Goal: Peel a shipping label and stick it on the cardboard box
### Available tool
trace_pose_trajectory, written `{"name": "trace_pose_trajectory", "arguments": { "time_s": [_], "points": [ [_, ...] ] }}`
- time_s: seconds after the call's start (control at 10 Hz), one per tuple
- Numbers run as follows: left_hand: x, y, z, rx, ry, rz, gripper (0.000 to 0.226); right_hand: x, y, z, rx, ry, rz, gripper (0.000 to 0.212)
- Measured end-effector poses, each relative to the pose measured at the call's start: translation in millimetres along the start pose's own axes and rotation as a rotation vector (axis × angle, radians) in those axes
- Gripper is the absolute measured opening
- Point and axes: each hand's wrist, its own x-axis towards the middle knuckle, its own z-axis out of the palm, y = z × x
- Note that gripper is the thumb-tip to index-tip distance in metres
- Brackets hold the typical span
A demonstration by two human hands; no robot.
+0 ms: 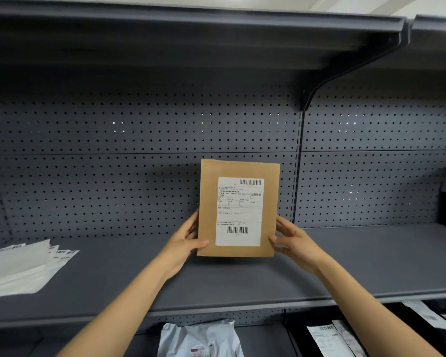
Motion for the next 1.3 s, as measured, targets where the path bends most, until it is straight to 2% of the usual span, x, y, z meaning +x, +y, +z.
{"name": "trace_pose_trajectory", "arguments": {
  "time_s": [0.1,0.3,0.6,0.9,1.2,1.3],
  "points": [
    [8.5,-10.5,-2.8,0.039,0.021,-0.02,0.084,7.1,9.3,3.3,-0.008,0.055,-0.006,0.06],
    [19.6,-28.4,-2.9,-0.013,0.062,-0.08,0.082,21.4,21.1,1.6,-0.042,0.061,0.034,0.059],
    [33.7,-33.8,-4.0,-0.004,0.073,-0.079,0.083,42.0,36.4,-2.6,-0.059,0.086,0.079,0.06],
    [38.5,-40.7,-4.6,0.028,0.107,-0.092,0.08,44.5,45.6,0.4,-0.122,0.139,0.103,0.049],
    [25.0,-32.1,-7.3,0.208,0.08,-0.076,0.079,34.1,40.8,-8.3,-0.218,0.092,0.139,0.052],
    [15.8,-25.5,-11.7,0.245,0.127,-0.04,0.07,24.3,33.8,-12.6,-0.285,0.131,0.123,0.05]
  ]
}}
